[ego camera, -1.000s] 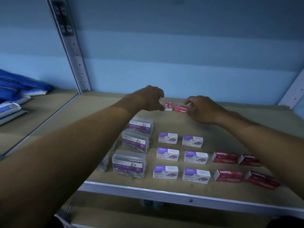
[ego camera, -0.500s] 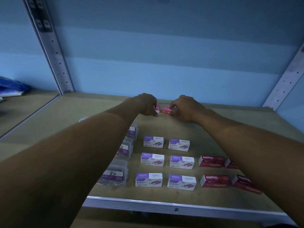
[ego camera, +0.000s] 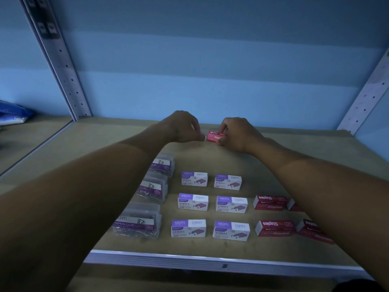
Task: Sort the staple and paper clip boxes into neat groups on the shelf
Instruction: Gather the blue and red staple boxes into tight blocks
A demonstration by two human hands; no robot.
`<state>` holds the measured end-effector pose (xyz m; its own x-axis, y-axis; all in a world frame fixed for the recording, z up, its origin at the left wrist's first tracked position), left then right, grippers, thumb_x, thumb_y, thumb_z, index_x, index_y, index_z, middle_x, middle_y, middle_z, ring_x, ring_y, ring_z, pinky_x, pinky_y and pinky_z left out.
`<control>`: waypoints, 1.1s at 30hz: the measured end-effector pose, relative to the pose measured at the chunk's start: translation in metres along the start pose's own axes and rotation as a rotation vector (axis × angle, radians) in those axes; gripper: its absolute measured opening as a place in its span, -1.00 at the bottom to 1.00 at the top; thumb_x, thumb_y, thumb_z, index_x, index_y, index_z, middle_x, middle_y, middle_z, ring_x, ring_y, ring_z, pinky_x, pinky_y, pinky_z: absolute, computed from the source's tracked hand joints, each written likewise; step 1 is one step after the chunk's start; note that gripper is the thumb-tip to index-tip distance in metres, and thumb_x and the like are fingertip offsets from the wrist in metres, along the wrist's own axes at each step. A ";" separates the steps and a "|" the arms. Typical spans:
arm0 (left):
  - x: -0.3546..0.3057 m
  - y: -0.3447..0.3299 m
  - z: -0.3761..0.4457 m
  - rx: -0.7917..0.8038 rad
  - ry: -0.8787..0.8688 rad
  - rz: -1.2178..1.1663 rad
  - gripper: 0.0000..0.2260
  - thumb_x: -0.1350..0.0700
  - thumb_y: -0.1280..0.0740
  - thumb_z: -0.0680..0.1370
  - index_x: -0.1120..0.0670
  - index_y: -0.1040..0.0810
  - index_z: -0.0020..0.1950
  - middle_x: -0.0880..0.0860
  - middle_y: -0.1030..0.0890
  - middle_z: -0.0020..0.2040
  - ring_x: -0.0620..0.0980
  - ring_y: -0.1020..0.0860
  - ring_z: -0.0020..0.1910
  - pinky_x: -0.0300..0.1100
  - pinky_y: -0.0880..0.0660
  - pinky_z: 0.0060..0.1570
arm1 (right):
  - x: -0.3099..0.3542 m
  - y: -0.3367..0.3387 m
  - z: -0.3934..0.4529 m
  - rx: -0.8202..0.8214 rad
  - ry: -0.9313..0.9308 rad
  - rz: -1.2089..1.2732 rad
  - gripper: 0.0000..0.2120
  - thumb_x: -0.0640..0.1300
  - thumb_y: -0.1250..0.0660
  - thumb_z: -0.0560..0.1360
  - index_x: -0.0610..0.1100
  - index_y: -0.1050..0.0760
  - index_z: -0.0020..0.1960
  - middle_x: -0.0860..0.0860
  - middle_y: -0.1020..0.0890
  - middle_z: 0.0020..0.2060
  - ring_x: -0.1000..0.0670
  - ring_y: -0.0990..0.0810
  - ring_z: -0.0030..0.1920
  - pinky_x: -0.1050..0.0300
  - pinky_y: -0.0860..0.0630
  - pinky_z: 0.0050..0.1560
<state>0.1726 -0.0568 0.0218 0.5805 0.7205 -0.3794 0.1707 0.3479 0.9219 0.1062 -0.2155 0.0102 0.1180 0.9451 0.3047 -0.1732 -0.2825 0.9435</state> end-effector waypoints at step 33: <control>-0.034 0.018 -0.046 0.361 0.114 0.217 -0.57 -0.18 -0.40 0.48 0.07 -0.61 0.21 0.08 -0.61 0.18 0.09 -0.61 0.06 -0.06 -0.60 0.01 | -0.004 0.032 -0.053 0.085 0.083 0.173 -0.76 -0.04 -0.57 0.37 0.01 -0.67 0.02 0.10 -0.67 -0.14 0.12 -0.62 -0.06 0.23 -0.49 -0.10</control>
<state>0.1196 -0.0472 0.0474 0.5458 0.8223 -0.1610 0.3332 -0.0367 0.9421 0.0485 -0.2193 0.0329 0.0118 0.8906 0.4546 -0.1007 -0.4513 0.8867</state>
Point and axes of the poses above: each hand's wrist, its own z-axis towards the middle knuckle, its own y-axis out of the back of the hand, x = y × z, the point moved 5 cm from there along z, towards the middle knuckle
